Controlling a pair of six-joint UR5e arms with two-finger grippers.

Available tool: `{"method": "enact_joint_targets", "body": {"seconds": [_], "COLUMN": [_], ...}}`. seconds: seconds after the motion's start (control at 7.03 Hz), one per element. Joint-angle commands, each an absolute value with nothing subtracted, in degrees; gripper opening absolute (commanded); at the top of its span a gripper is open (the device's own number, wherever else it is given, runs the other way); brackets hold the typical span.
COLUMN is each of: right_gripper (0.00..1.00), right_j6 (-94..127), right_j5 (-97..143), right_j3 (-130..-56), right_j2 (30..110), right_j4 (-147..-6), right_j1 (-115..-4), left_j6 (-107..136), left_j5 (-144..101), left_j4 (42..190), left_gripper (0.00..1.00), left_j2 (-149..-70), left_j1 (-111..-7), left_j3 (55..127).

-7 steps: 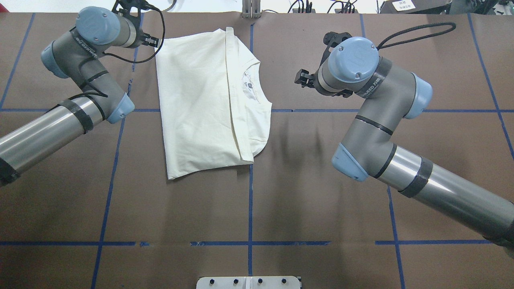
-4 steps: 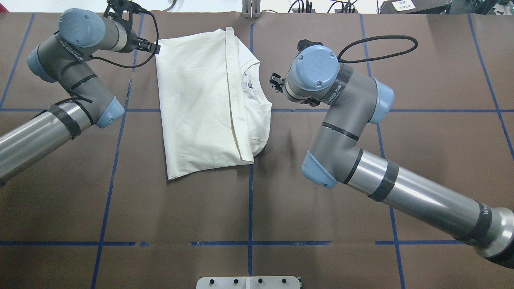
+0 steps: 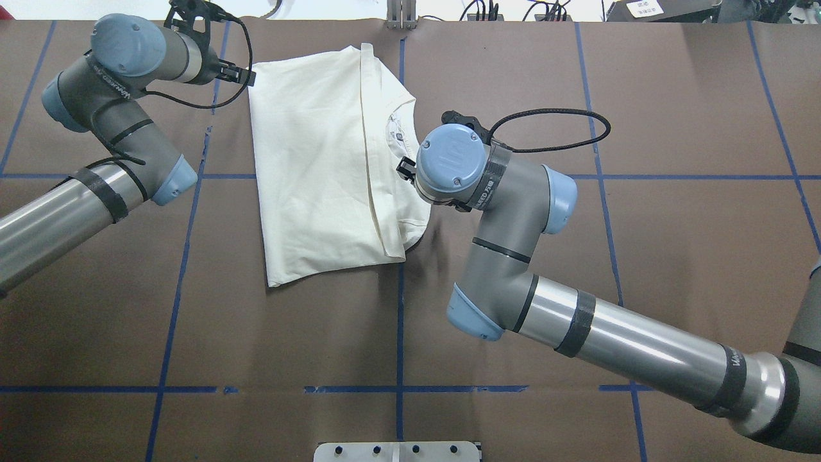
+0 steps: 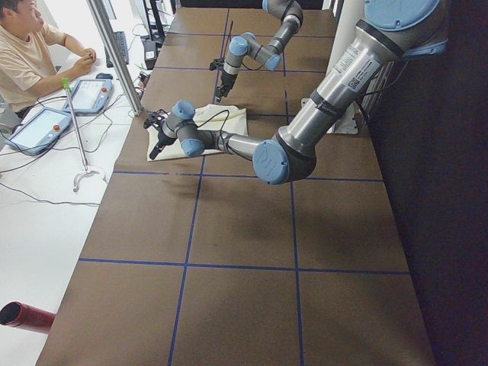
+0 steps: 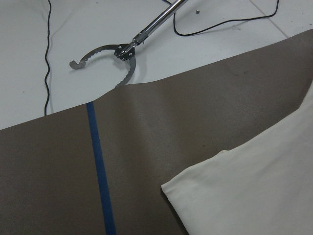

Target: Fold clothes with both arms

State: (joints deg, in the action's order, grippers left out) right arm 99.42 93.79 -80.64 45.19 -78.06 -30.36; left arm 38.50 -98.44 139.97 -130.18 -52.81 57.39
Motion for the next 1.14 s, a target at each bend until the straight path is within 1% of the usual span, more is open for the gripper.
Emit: {"method": "enact_joint_targets", "body": {"seconds": [0.0,0.43,0.57,0.71,0.85,1.0], "right_gripper": [0.61,0.55,0.45,0.12,0.00,0.00], "right_j6": [100.55,100.55,100.63,100.98,101.51,101.08], "right_j5": [93.69,93.60,93.60,93.60,93.60,92.73], "right_j3": [-80.16,-80.16,-80.16,-80.24,-80.33,-80.51], "right_j2": [45.26,45.53,45.61,45.53,45.61,45.70], "right_j4": [-78.22,-78.05,-78.05,-77.87,-77.96,-77.96], "right_j1": [-28.22,-27.07,-26.90,-26.81,-26.89,-26.89], "left_j6": [38.58,38.58,38.58,38.58,38.58,38.67], "left_j5": [-98.44,-98.44,-98.44,-98.44,-98.44,-98.44], "left_j4": [140.01,140.10,140.10,140.10,140.10,140.10], "left_gripper": [1.00,1.00,1.00,1.00,1.00,1.00], "left_j2": [-129.99,-129.81,-129.81,-129.81,-129.81,-129.81], "left_j1": [-52.73,-52.73,-52.65,-52.65,-52.65,-52.65], "left_j3": [57.39,57.39,57.39,57.39,57.39,57.39]}}
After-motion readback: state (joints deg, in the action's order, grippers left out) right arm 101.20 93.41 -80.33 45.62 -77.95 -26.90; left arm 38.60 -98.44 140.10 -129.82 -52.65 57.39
